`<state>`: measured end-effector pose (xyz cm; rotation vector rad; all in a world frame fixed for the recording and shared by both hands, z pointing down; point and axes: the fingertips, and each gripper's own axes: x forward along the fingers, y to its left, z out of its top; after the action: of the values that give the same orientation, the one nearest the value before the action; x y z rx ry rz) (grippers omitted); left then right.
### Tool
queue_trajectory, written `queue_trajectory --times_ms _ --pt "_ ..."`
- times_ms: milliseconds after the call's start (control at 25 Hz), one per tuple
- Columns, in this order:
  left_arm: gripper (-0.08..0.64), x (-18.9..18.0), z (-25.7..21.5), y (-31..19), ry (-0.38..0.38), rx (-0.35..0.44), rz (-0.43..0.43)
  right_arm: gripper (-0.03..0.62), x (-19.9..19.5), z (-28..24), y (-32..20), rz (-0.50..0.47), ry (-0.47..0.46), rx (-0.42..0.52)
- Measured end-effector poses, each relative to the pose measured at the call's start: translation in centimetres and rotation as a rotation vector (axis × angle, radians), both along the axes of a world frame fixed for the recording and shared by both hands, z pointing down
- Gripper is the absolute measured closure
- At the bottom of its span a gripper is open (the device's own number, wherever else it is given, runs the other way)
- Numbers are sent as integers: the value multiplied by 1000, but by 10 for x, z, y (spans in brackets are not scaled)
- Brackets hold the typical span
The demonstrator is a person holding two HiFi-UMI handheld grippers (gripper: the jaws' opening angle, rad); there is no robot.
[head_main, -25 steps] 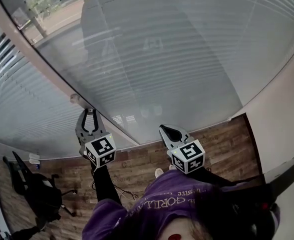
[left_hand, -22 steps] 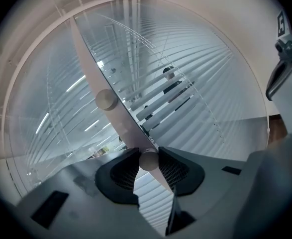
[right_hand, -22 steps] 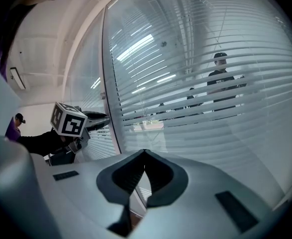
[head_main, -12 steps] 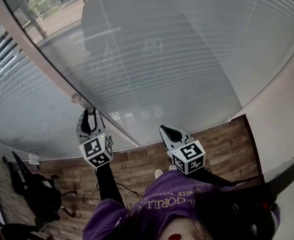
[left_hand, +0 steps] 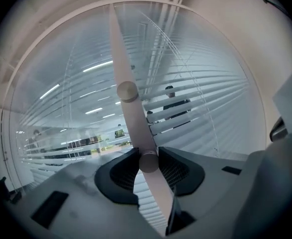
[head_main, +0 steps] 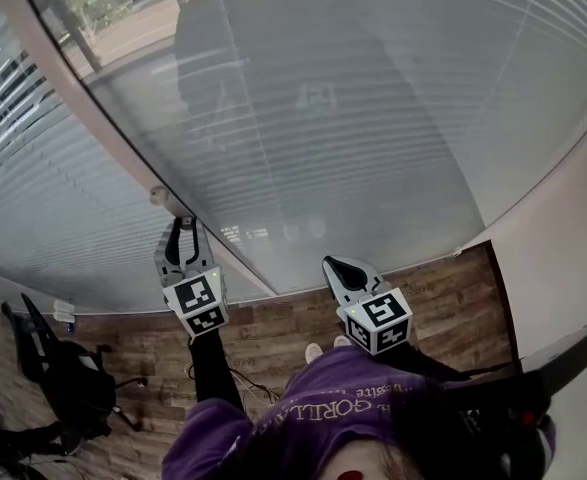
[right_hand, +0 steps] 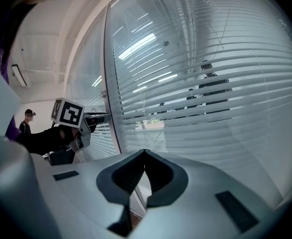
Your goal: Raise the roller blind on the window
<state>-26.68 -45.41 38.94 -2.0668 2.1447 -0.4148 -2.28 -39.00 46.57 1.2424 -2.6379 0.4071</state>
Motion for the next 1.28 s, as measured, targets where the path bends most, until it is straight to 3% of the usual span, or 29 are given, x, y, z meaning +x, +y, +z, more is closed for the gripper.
queue_trajectory --times_ms 360,640,760,920,1000,1200,1280 --pt "436 2 10 0 -151 -41 -16 595 1 0 -1 -6 5 4" --pt "436 6 11 -1 -360 -58 -22 595 0 0 -1 -12 4 5" --pt "436 7 10 -2 -356 -53 -22 595 -1 -1 -1 -13 5 5" --pt "436 5 9 -1 -250 -6 -57 594 -2 -1 -1 -14 3 3" --pt "436 4 6 2 -140 26 -73 594 -1 0 0 -13 2 -2" --pt "434 -5 6 2 370 71 -25 595 0 1 1 -8 3 -6" --pt "434 -9 7 -1 495 77 0 595 1 1 0 -6 4 -3"
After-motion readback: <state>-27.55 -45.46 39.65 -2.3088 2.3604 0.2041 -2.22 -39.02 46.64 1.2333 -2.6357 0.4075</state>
